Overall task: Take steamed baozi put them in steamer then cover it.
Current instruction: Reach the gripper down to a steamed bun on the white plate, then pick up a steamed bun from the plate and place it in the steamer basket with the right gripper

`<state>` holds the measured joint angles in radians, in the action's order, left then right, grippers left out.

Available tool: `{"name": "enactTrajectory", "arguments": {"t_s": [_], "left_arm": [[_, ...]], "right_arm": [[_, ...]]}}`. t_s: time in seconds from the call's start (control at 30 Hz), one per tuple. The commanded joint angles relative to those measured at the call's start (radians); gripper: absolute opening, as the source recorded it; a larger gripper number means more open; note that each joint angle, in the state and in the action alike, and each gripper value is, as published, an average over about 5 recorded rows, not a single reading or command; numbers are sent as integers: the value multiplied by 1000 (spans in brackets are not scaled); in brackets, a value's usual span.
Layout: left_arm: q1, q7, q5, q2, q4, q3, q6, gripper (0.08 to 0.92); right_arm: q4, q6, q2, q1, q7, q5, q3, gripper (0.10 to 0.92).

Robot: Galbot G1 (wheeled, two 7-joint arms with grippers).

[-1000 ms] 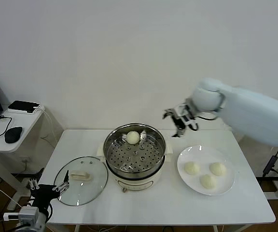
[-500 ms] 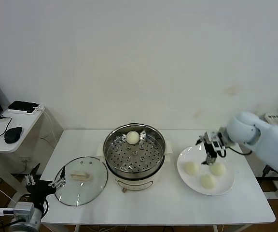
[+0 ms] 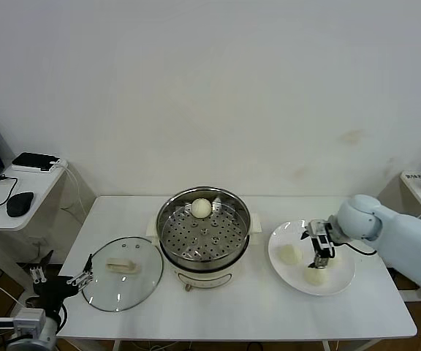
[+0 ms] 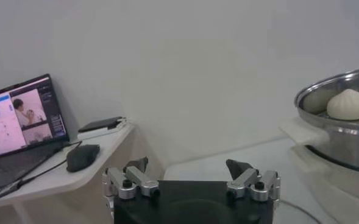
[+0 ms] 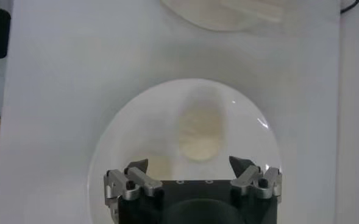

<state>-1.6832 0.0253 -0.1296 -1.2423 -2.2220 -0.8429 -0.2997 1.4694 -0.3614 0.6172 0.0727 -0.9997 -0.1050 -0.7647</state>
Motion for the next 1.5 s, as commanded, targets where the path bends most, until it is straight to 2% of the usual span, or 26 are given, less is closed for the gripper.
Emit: {"name": "enactTrajectory", "arguments": {"t_s": [0.03, 0.53, 0.73, 0.9, 1.0, 1.3, 1.5], "left_arm": [[1, -1, -1, 2, 3, -8, -1, 823], [12, -2, 0, 1, 23, -9, -2, 823], [14, -2, 0, 3, 25, -10, -2, 823], [17, -2, 0, 1, 27, -9, -2, 823], [17, -2, 0, 1, 25, -9, -2, 823], [15, -2, -2, 5, 17, -13, -3, 823], [21, -3, -2, 6, 12, -7, -7, 823]], "right_arm": [[-108, 6, 99, 39, 3, -38, 16, 823], [-250, 19, 205, 43, 22, -85, 24, 813], [-265, 16, 213, 48, 23, -86, 23, 736], [-268, 5, 218, 48, 39, -76, 25, 606], [-265, 2, 216, 45, 34, -75, 25, 555], [-177, -17, 148, -12, -12, -35, 29, 550], [-88, -39, 67, -185, -26, 48, -39, 557]]}}
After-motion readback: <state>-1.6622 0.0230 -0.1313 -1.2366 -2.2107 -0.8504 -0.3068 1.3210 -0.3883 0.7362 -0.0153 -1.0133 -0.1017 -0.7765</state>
